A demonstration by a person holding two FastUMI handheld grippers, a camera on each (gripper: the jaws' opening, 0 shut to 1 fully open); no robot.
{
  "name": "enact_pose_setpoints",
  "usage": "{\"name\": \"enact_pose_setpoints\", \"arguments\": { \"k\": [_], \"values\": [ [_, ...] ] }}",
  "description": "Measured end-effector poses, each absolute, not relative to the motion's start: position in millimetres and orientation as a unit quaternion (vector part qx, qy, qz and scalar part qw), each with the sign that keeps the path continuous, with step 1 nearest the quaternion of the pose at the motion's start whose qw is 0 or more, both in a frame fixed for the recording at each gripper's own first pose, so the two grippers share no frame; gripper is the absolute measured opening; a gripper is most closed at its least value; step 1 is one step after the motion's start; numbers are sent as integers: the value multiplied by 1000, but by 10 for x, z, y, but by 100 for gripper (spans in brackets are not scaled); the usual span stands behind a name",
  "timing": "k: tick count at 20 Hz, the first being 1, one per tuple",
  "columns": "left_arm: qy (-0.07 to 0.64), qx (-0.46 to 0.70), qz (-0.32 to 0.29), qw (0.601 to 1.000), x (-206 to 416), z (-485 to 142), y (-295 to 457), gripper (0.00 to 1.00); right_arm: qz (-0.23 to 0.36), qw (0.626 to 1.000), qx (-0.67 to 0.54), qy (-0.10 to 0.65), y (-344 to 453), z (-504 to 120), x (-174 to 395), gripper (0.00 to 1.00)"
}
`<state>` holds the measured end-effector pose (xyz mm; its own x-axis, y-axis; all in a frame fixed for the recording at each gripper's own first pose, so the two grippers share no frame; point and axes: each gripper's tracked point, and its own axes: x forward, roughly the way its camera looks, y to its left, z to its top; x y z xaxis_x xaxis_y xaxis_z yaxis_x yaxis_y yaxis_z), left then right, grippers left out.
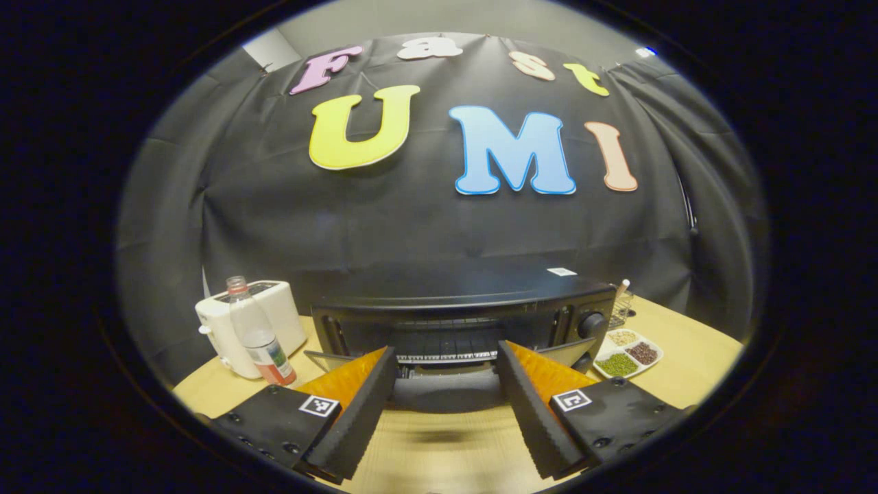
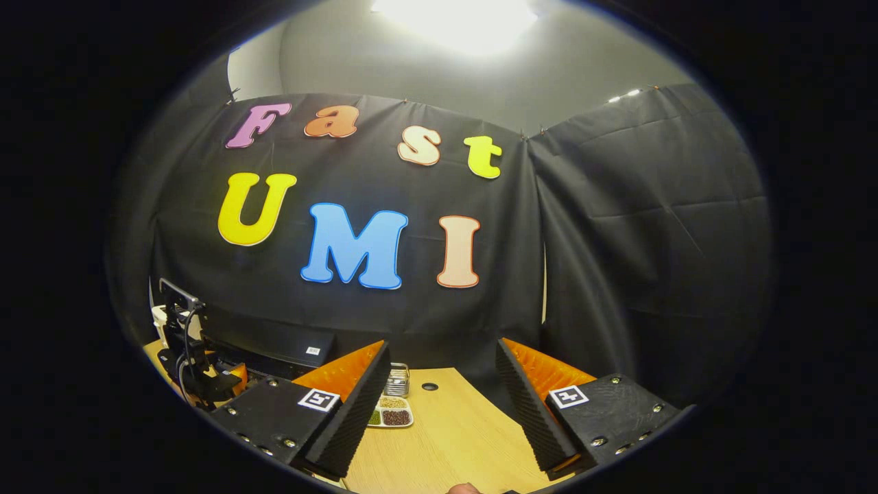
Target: Open the electric oven with the left hand, put the food in, and close the electric oven.
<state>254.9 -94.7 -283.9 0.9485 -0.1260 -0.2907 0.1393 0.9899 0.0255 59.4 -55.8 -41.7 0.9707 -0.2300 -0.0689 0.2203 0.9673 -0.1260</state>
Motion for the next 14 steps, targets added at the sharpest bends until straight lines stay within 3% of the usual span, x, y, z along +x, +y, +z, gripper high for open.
{"name": "enact_pose_setpoints", "arguments": {
  "k": [14],
  "values": [
    [221,49,-50,973,1802,-3445,-928,98,-83,994,-32,69,-763,-565,243,95]
  ]
}}
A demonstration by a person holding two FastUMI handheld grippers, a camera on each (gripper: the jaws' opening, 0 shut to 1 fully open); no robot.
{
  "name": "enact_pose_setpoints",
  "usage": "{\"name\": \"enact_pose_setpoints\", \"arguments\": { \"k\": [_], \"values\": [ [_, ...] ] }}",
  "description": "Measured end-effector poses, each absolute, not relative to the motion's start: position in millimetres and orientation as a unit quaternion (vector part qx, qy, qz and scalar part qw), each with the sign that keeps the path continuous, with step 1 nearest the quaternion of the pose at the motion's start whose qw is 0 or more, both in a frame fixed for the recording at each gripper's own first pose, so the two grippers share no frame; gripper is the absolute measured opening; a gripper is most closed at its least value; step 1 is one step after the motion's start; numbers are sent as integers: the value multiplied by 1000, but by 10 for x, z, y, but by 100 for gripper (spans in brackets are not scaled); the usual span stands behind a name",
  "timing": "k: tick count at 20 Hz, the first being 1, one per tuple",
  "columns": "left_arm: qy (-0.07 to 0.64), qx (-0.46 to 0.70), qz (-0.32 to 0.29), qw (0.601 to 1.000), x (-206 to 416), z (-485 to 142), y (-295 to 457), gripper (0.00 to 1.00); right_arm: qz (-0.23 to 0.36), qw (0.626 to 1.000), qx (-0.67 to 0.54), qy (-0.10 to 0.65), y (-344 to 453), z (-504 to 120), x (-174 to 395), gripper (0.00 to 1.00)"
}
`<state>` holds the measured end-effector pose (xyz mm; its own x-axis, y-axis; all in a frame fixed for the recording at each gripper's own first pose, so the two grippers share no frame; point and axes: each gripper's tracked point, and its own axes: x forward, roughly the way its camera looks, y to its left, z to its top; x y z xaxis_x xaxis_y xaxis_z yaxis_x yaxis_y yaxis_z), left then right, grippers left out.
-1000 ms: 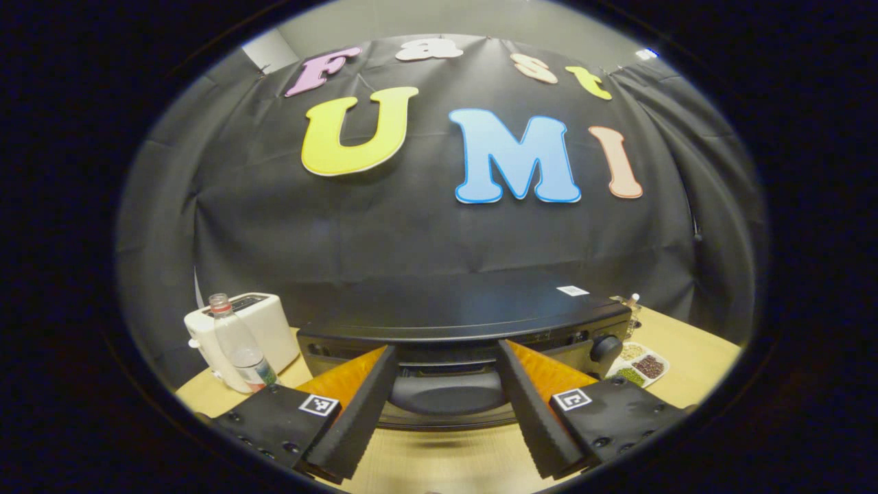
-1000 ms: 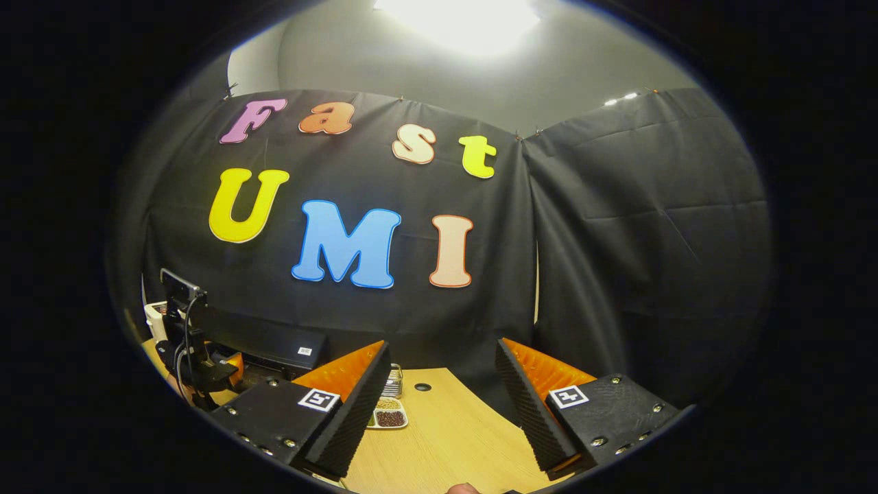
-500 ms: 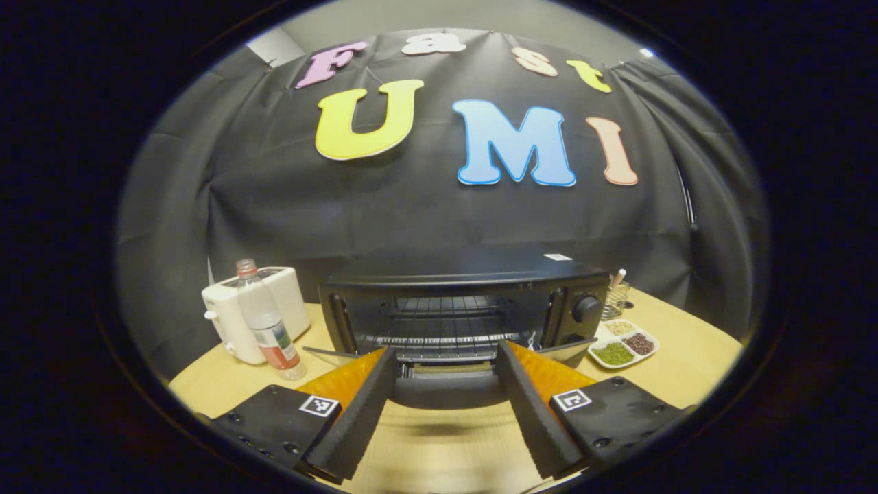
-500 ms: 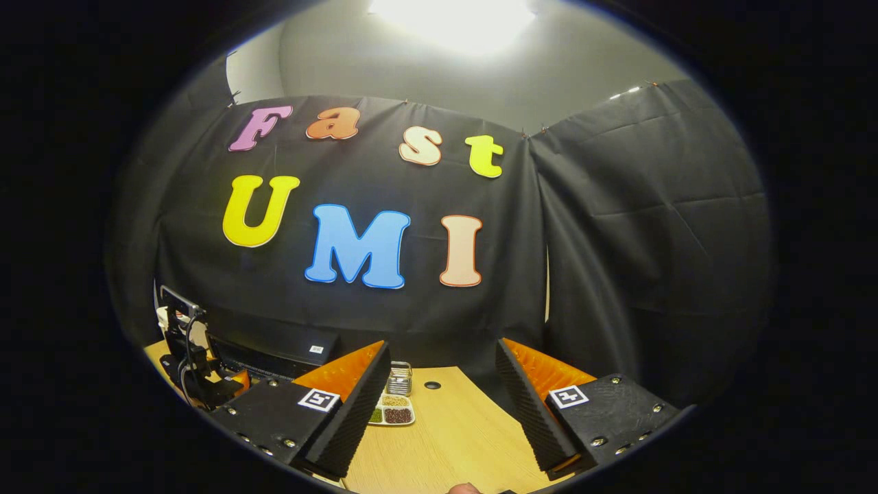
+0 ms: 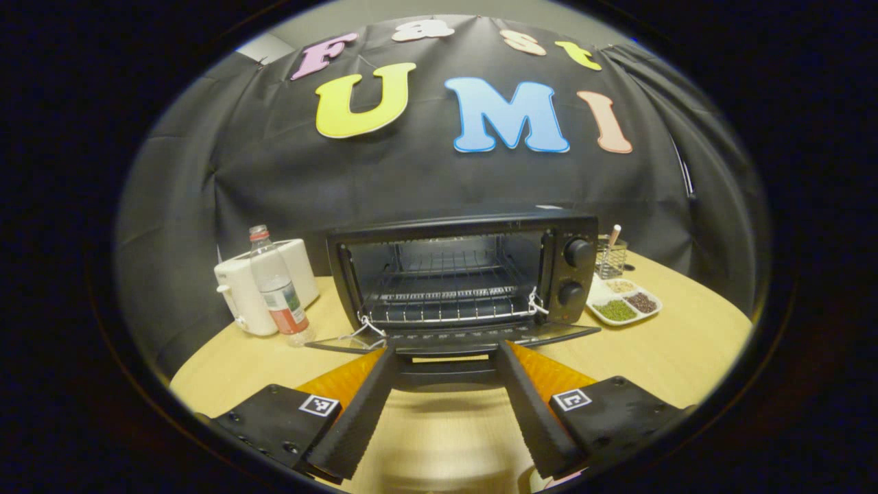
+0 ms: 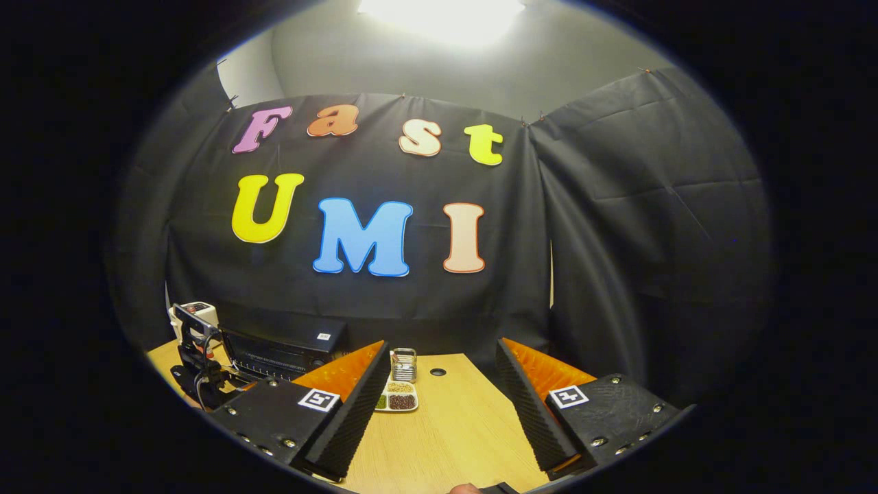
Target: Open the electric oven with the left hand, put the food in, and close the electric oven.
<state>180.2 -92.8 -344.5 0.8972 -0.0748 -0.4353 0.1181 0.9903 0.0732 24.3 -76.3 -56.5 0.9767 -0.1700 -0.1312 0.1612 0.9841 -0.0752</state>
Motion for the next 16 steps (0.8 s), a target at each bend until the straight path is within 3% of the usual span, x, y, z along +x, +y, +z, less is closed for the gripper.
{"name": "enact_pose_setpoints", "arguments": {
  "k": [9,15,16],
  "values": [
    [249,37,-38,967,1430,-3692,-839,98,-44,994,-15,97,-661,-733,133,95],
    [176,26,-43,983,1192,-2760,-794,100,29,990,55,129,-330,-968,330,95],
    [164,21,-45,985,1152,-2577,-792,90,43,986,75,141,-256,-1034,374,95]
  ]
}}
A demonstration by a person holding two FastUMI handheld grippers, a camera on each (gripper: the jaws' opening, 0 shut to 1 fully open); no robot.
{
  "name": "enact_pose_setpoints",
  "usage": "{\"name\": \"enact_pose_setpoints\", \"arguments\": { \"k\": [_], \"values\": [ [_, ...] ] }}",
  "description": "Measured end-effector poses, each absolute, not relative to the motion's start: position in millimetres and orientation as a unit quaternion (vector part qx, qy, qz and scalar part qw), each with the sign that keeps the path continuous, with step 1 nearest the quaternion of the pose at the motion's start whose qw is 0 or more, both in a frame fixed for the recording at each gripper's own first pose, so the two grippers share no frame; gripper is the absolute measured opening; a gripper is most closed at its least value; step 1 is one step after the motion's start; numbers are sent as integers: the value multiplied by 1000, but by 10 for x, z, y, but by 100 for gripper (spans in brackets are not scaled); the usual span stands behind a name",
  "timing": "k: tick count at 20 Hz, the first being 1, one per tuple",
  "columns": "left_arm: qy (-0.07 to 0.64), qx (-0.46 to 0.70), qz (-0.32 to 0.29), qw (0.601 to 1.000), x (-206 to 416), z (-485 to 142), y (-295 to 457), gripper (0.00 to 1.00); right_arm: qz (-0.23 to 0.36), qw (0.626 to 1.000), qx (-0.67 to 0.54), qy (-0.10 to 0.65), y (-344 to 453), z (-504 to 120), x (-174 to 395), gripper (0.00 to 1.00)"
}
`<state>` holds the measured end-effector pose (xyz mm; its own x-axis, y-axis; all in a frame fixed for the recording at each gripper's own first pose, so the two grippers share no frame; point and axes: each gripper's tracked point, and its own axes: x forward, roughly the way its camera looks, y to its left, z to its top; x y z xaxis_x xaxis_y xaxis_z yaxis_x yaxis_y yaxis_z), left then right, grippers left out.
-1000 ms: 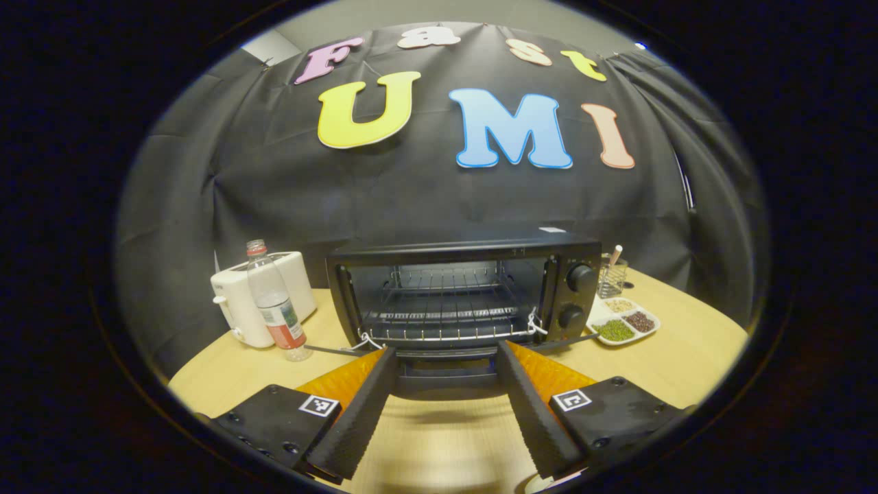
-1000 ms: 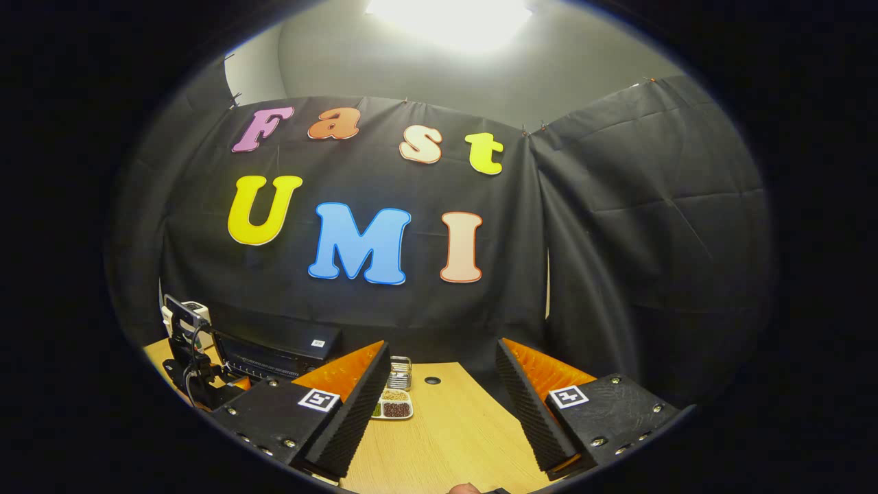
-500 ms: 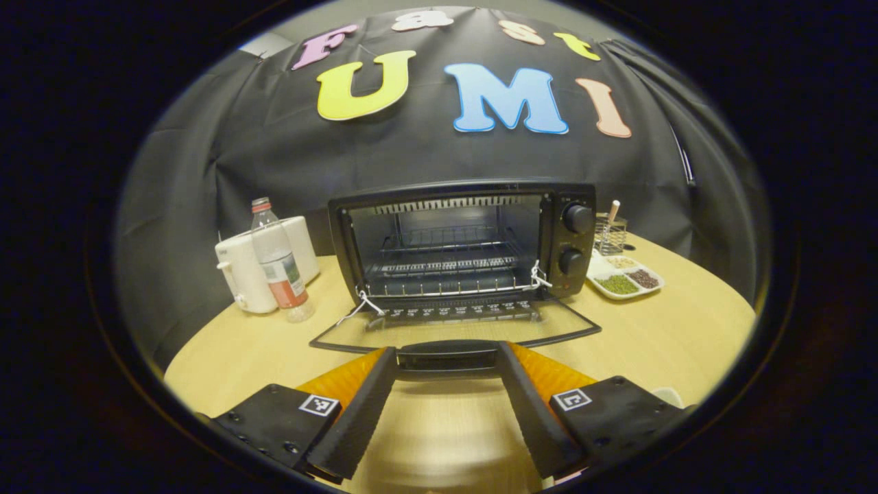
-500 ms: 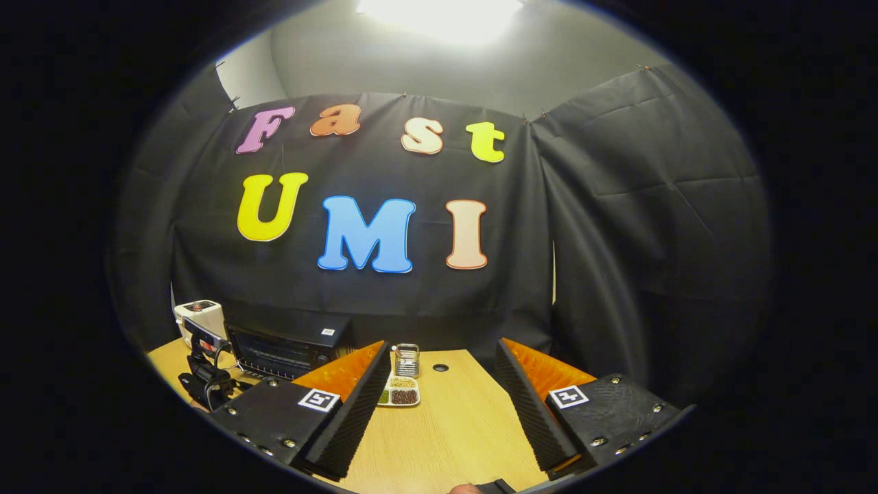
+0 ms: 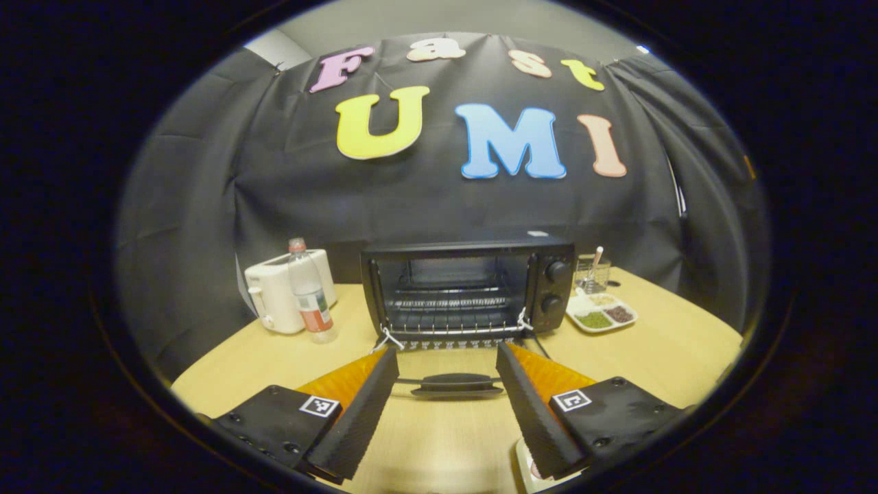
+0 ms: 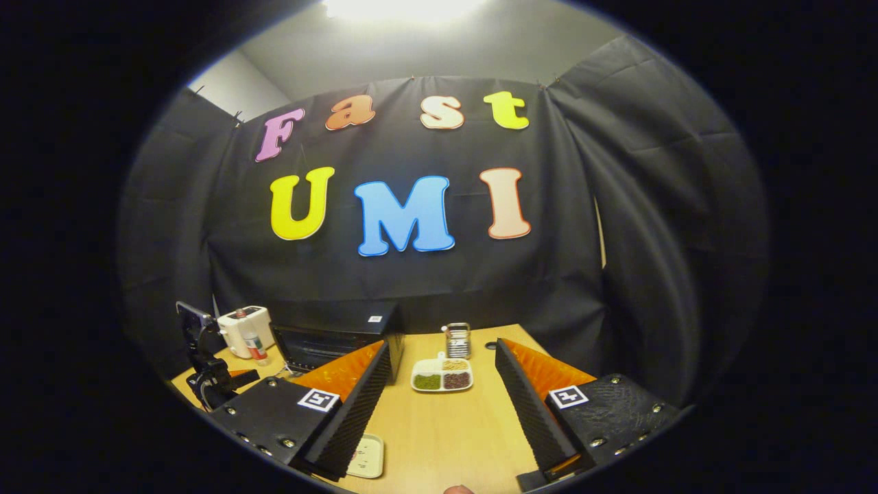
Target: Open the electric oven with the left hand, put the food in, and close the electric oven.
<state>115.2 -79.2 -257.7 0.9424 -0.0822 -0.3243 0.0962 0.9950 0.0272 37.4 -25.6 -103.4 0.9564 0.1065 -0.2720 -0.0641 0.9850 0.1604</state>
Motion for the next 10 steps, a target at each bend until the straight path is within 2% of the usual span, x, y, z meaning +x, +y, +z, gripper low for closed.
{"name": "enact_pose_setpoints", "arguments": {
  "k": [1,5,6,7,9,10],
  "values": [
    [152,19,-43,987,1104,-2416,-749,100,57,982,95,154,-191,-1114,403,96],
    [106,15,-18,994,951,-1802,-495,100,112,961,134,215,98,-1444,479,96],
    [100,14,-13,995,907,-1669,-429,97,130,953,142,236,192,-1521,479,96],
    [92,14,-5,996,846,-1549,-345,100,150,944,149,255,282,-1602,458,96],
    [75,13,14,997,743,-1342,-176,97,187,924,159,293,428,-1762,415,96],
    [70,13,24,997,684,-1256,-96,100,203,913,165,313,505,-1859,405,96]
  ]
}}
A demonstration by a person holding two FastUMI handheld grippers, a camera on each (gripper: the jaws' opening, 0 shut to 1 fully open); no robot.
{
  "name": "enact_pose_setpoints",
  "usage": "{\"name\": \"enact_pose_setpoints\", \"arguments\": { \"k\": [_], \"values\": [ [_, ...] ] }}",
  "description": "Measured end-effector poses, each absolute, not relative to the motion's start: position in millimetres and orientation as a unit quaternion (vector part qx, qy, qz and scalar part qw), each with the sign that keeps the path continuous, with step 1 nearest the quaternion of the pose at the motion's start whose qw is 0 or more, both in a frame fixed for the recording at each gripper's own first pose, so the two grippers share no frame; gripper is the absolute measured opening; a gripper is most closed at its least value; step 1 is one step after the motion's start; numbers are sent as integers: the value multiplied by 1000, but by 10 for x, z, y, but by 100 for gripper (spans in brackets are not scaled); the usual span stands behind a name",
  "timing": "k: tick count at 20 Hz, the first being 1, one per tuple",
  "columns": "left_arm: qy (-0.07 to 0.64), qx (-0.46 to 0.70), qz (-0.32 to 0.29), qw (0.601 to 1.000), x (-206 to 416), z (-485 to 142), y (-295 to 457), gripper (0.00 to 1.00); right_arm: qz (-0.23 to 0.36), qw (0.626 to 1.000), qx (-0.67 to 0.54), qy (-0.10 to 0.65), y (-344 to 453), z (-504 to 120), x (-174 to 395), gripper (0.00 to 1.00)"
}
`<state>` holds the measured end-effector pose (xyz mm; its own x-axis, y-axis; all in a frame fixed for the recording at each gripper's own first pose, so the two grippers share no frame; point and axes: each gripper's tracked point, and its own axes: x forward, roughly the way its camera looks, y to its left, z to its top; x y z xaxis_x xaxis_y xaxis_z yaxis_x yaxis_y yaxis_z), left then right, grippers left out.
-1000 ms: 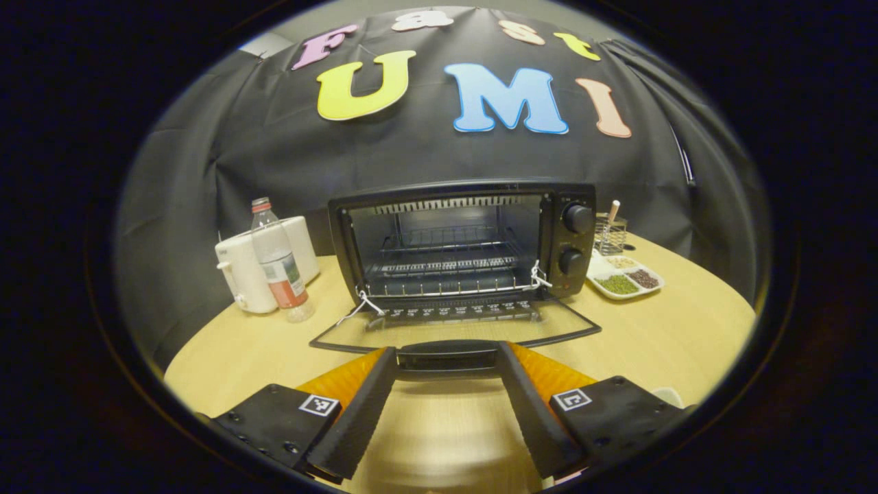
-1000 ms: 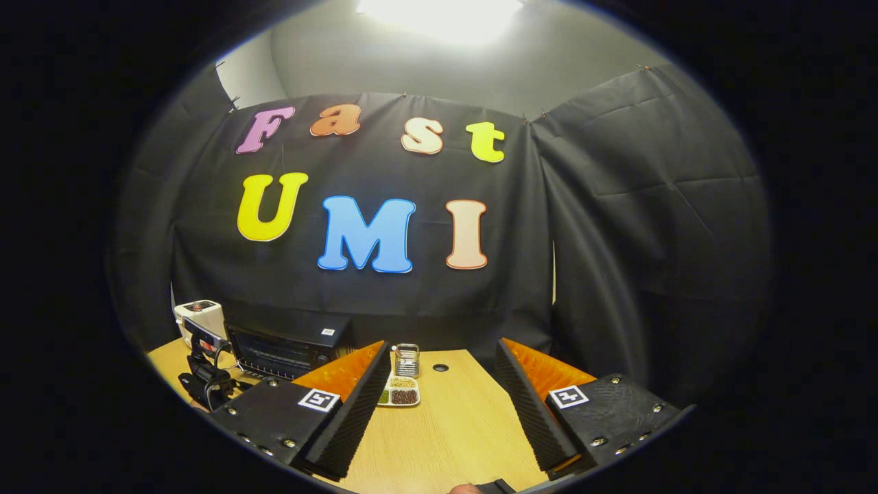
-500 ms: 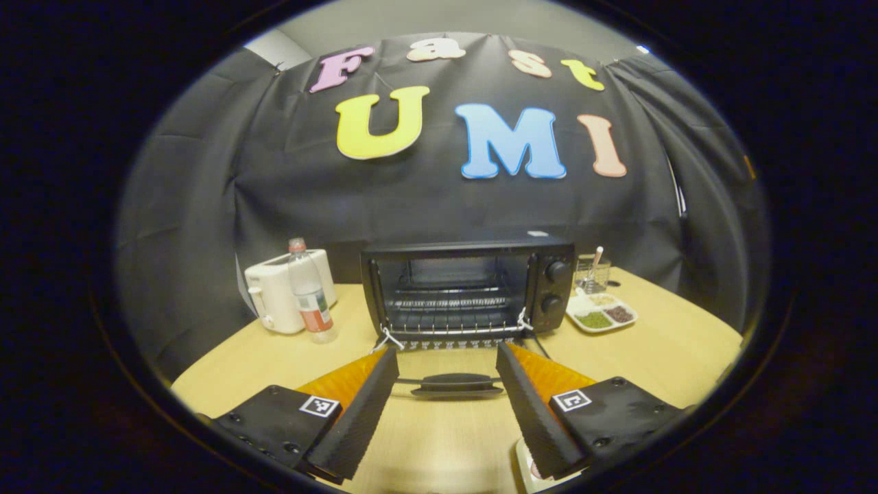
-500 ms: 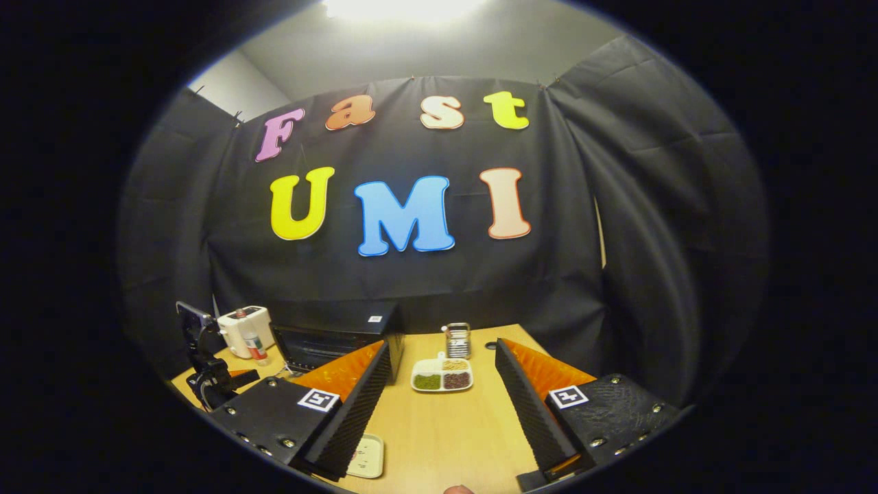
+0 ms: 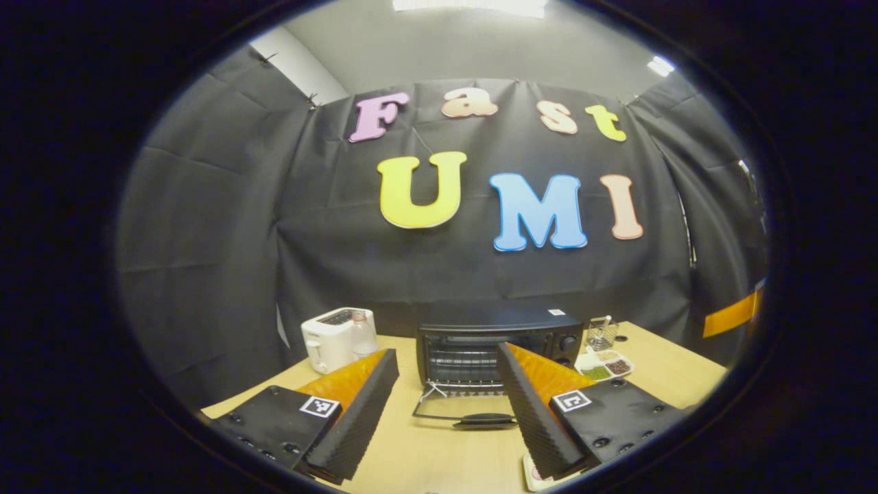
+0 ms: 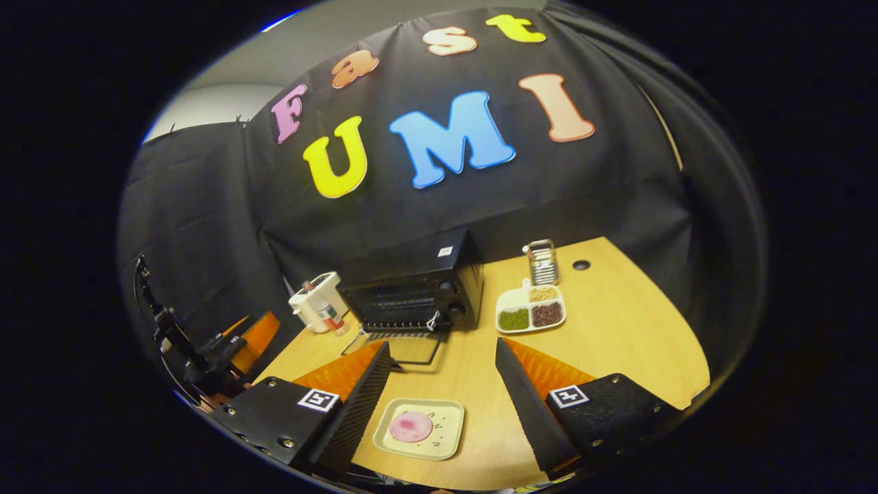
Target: Open the electric oven with the left hand, put the food in, and close the electric oven.
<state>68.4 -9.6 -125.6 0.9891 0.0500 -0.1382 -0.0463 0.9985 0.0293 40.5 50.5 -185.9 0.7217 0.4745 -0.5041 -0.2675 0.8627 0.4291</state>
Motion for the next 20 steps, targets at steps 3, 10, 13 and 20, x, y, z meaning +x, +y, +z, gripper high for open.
{"name": "enact_pose_setpoints", "arguments": {
  "k": [3,10,13,20],
  "values": [
    [53,0,51,997,513,-1039,97,94,241,877,172,379,666,-2224,281,98],
    [27,-9,103,994,231,-757,454,100,282,784,203,515,930,-2924,4,98],
    [18,-12,119,993,125,-660,591,100,284,756,194,557,977,-3200,-56,98],
    [25,-7,142,990,-16,-698,813,100,273,685,172,653,1026,-3731,-327,96]
  ]
}}
